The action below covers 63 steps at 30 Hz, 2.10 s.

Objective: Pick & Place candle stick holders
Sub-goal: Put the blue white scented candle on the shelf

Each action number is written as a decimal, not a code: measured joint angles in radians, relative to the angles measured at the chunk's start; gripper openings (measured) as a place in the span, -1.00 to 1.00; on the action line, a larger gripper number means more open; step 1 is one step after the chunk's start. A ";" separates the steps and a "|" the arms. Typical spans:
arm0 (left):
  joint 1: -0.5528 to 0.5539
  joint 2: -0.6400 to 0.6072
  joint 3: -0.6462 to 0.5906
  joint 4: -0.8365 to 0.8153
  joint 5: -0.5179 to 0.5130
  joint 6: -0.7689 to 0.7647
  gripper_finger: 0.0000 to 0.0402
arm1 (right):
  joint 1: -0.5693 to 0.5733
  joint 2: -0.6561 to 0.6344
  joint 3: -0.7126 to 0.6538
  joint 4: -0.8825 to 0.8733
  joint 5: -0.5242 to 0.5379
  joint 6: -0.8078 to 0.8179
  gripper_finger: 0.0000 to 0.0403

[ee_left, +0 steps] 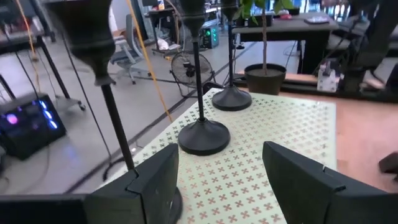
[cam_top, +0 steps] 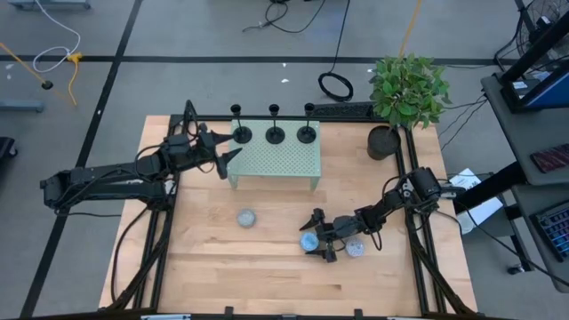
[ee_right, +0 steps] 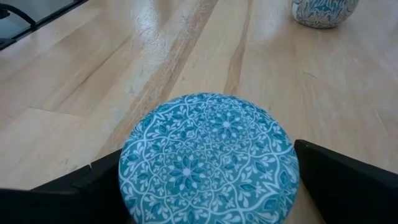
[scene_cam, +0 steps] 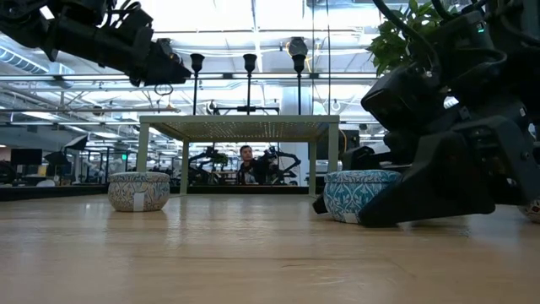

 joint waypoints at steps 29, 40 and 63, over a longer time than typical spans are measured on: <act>-0.119 0.129 0.000 -0.022 0.148 -0.150 0.20 | -0.030 -0.012 0.000 0.081 0.002 -0.040 0.48; -0.119 0.128 0.000 -0.023 0.148 -0.151 0.20 | -0.130 -0.174 0.000 0.007 0.003 -0.088 0.43; -0.119 0.128 0.000 0.031 0.148 -0.153 0.20 | -0.521 -0.509 0.000 -0.232 0.050 -0.192 0.44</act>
